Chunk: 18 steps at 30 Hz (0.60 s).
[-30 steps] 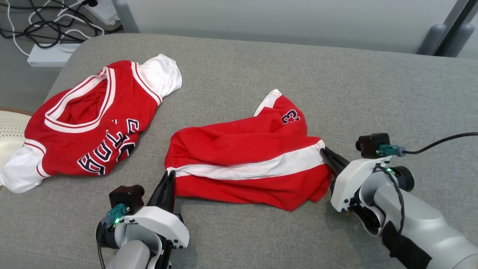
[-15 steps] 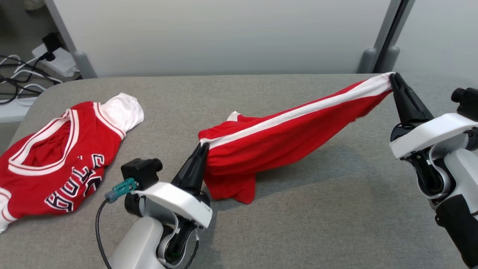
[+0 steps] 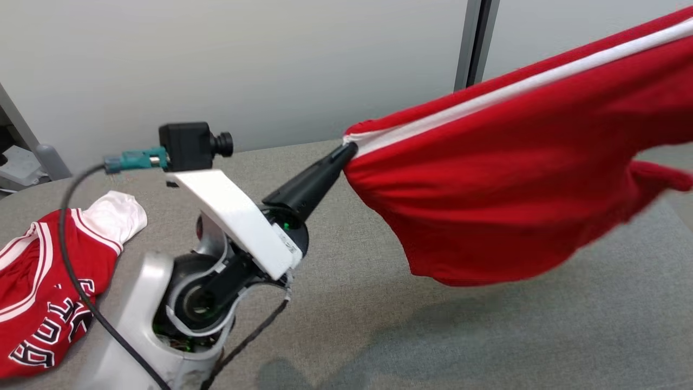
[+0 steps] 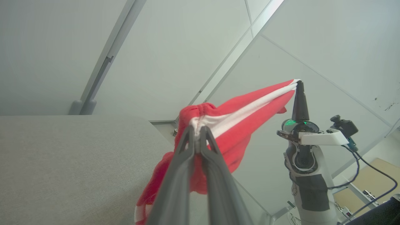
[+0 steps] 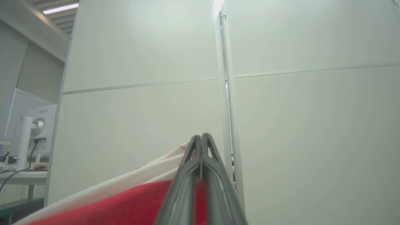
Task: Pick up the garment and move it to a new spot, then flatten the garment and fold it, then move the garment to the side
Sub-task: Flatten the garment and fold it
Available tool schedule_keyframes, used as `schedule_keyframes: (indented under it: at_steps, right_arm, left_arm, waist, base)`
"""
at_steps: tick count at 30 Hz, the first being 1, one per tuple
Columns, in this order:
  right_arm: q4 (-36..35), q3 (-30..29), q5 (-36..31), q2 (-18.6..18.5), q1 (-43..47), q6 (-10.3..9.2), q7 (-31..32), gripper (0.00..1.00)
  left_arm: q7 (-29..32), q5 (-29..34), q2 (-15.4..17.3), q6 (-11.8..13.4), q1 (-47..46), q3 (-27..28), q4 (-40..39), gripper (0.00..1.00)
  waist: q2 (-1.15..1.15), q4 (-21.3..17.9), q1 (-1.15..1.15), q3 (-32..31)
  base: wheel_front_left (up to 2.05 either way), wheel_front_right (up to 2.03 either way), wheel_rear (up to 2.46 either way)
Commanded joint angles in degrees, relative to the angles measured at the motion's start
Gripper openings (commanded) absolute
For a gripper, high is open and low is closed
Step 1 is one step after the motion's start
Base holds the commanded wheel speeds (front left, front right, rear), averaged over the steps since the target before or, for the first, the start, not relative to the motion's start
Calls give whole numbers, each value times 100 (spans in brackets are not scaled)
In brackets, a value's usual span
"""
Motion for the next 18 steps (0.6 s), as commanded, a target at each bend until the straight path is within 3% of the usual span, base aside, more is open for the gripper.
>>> schedule_keyframes:
  at_steps: [1,3,5,9,10,12,15,18]
  right_arm:
    - [-61,132,-208,46,211,5,184,0]
    - [164,405,-303,179,136,5,517,0]
    - [610,750,-406,321,-134,5,803,0]
    - [1863,1679,-461,667,-1270,5,1067,0]
    - [1863,1679,-461,667,-1270,5,1067,0]
    - [2547,2070,-557,783,-2062,5,863,0]
    - [3459,2049,-860,1009,-3260,5,76,0]
    - [4176,2205,-1168,1260,-3844,5,-21,0]
  left_arm:
    - [276,-79,253,330,-395,321,-198,0]
    - [454,-35,344,536,-565,313,-14,0]
    - [436,160,387,574,-833,254,458,0]
    - [-239,1007,454,130,-1783,29,1909,0]
    - [-239,1007,454,130,-1783,29,1909,0]
    - [-919,1494,408,-109,-2428,-17,2756,0]
    - [-2221,2248,408,-463,-3419,-68,3787,0]
    - [-3141,2643,337,-704,-4041,-138,4607,0]
  waist:
    - [0,-25,0,76]
    - [0,-4,0,158]
    - [0,57,0,255]
    - [0,145,0,441]
    - [0,145,0,441]
    - [0,181,0,484]
    - [0,203,0,532]
    - [0,228,0,625]
  base:
    - [0,0,0]
    - [0,0,0]
    - [0,0,0]
    - [0,0,0]
    - [0,0,0]
    - [0,0,0]
    - [0,0,0]
    - [0,0,0]
